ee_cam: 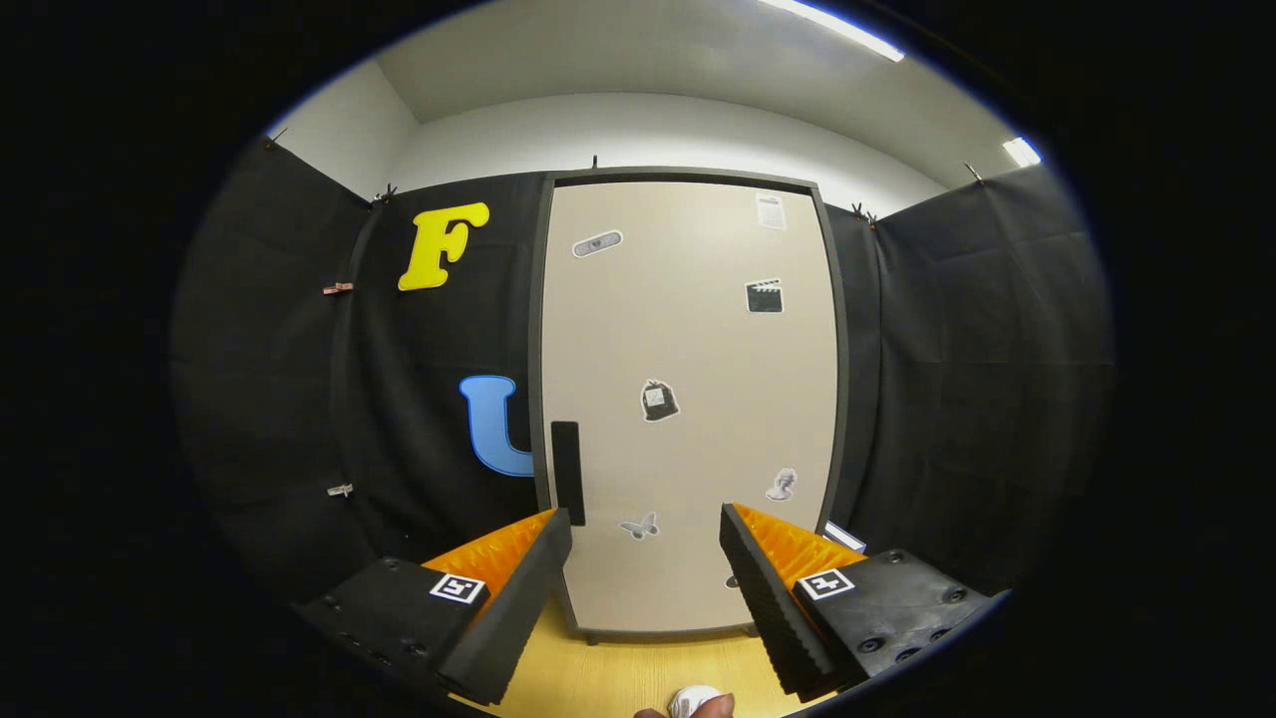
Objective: Open the shoe cabinet door, grab the shoes and put them into the shoe cabinet, then close the shoe cabinet door.
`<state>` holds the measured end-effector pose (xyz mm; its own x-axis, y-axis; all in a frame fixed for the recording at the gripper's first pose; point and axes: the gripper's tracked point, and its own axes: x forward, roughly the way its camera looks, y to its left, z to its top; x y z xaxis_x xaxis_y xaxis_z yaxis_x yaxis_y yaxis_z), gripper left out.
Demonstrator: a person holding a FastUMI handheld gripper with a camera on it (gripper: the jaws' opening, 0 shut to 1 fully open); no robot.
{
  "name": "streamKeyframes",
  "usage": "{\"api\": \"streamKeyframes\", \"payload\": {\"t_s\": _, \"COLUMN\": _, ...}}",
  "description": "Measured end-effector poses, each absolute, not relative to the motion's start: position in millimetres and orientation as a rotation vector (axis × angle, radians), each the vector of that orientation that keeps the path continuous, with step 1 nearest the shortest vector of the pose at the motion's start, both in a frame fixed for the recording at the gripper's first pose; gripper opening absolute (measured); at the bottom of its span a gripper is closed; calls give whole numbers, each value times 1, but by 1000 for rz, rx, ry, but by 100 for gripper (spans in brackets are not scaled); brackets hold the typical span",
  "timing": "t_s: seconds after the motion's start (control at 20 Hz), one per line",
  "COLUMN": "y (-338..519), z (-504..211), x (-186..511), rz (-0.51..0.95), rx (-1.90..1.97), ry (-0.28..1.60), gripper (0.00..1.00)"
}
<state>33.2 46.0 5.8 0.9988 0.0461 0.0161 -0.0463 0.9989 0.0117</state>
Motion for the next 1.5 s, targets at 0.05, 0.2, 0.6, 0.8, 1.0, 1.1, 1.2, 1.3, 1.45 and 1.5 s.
{"api": "streamKeyframes", "payload": {"t_s": 0.05, "y": 53, "z": 5, "x": 41, "rz": 52, "rx": 15, "ry": -17, "gripper": 98}}
{"api": "streamKeyframes", "payload": {"t_s": 0.2, "y": 73, "z": -4, "x": 69, "rz": 67, "rx": 21, "ry": 2, "gripper": 98}}
{"api": "streamKeyframes", "payload": {"t_s": 0.6, "y": 108, "z": -33, "x": 159, "rz": 56, "rx": 16, "ry": 9, "gripper": 98}}
{"api": "streamKeyframes", "payload": {"t_s": 0.8, "y": 127, "z": -54, "x": 195, "rz": 86, "rx": 16, "ry": 36, "gripper": 98}}
{"api": "streamKeyframes", "payload": {"t_s": 1.0, "y": 129, "z": -73, "x": 226, "rz": 57, "rx": 28, "ry": 67, "gripper": 79}}
{"api": "streamKeyframes", "payload": {"t_s": 1.1, "y": 127, "z": -69, "x": 227, "rz": 36, "rx": 39, "ry": 51, "gripper": 61}}
{"api": "streamKeyframes", "payload": {"t_s": 1.2, "y": 127, "z": -68, "x": 230, "rz": 24, "rx": 2, "ry": 51, "gripper": 43}}
{"api": "streamKeyframes", "payload": {"t_s": 1.3, "y": 128, "z": -72, "x": 227, "rz": 20, "rx": 16, "ry": 81, "gripper": 35}}
{"api": "streamKeyframes", "payload": {"t_s": 1.45, "y": 127, "z": -72, "x": 226, "rz": 26, "rx": -15, "ry": 86, "gripper": 21}}
{"api": "streamKeyframes", "payload": {"t_s": 1.5, "y": 127, "z": -72, "x": 222, "rz": 32, "rx": -12, "ry": 85, "gripper": 15}}
